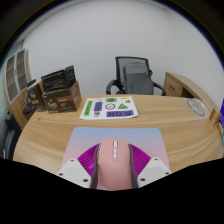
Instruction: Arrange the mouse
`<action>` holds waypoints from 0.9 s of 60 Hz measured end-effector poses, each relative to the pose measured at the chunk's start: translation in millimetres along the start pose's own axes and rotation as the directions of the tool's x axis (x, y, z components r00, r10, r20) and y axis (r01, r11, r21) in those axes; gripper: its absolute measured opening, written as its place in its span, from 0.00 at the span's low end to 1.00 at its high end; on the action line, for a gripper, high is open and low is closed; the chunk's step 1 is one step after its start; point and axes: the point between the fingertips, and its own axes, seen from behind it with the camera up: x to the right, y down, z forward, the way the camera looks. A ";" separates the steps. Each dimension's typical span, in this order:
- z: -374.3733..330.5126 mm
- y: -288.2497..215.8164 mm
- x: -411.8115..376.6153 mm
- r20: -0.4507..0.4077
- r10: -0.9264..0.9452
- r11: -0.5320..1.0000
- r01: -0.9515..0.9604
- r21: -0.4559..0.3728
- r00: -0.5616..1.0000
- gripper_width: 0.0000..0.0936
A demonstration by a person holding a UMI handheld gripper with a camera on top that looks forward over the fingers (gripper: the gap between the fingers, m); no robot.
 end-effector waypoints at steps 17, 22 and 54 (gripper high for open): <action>1.4 1.5 -2.1 0.016 -0.020 1.000 0.020 -0.012 1.000 0.63; -5.4 4.2 -8.2 0.049 -0.030 0.999 0.032 -0.035 0.998 0.91; -228.0 59.2 -44.0 -0.030 0.128 0.990 -0.126 0.058 0.991 0.89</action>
